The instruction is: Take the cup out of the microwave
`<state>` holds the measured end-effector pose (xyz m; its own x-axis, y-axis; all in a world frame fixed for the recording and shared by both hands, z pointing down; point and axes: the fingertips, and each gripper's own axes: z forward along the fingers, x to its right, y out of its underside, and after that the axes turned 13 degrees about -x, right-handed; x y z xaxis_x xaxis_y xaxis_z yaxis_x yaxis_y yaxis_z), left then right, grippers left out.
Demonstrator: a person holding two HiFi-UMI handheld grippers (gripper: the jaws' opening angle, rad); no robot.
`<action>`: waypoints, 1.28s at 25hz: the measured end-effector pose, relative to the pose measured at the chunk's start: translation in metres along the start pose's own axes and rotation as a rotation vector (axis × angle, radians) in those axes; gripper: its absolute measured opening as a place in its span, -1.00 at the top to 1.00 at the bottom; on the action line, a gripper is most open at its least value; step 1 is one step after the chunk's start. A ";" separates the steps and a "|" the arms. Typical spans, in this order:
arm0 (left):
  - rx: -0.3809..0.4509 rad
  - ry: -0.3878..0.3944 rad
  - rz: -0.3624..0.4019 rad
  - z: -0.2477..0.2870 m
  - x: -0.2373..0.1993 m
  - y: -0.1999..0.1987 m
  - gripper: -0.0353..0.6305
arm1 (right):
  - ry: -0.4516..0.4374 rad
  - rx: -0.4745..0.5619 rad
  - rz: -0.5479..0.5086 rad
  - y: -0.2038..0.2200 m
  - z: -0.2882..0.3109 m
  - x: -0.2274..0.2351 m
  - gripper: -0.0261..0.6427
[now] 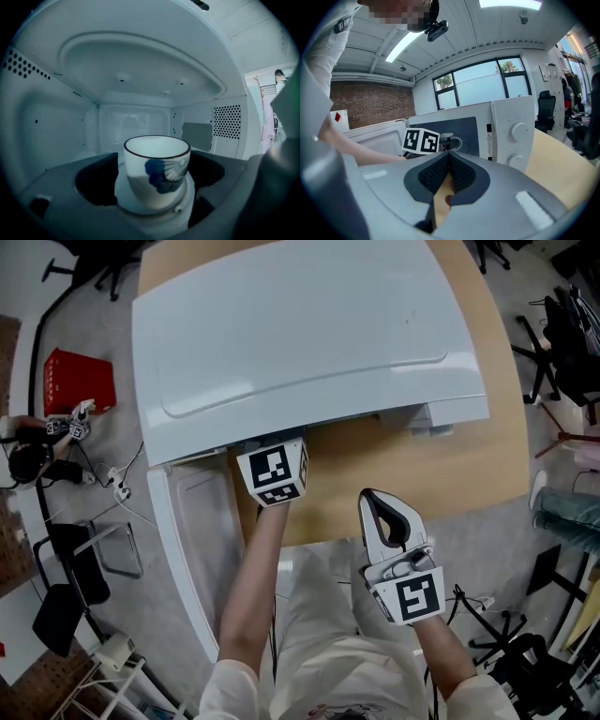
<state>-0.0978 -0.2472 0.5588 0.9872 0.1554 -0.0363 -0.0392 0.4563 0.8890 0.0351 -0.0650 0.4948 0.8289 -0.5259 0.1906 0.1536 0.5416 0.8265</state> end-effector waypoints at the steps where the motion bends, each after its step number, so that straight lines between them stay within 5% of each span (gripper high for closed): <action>1: 0.009 -0.001 0.012 0.001 0.000 -0.001 -0.48 | 0.001 -0.003 0.000 0.001 0.001 0.001 0.90; 6: 0.031 0.009 0.052 0.006 0.003 -0.005 -0.30 | 0.018 -0.012 0.003 0.006 0.006 0.009 0.90; 32: 0.006 0.038 0.052 -0.047 0.017 0.006 -0.29 | 0.016 -0.031 -0.011 0.000 -0.003 0.007 0.91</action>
<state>-0.0882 -0.2004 0.5423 0.9773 0.2119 -0.0067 -0.0896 0.4417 0.8927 0.0424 -0.0670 0.4945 0.8356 -0.5213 0.1730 0.1787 0.5558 0.8119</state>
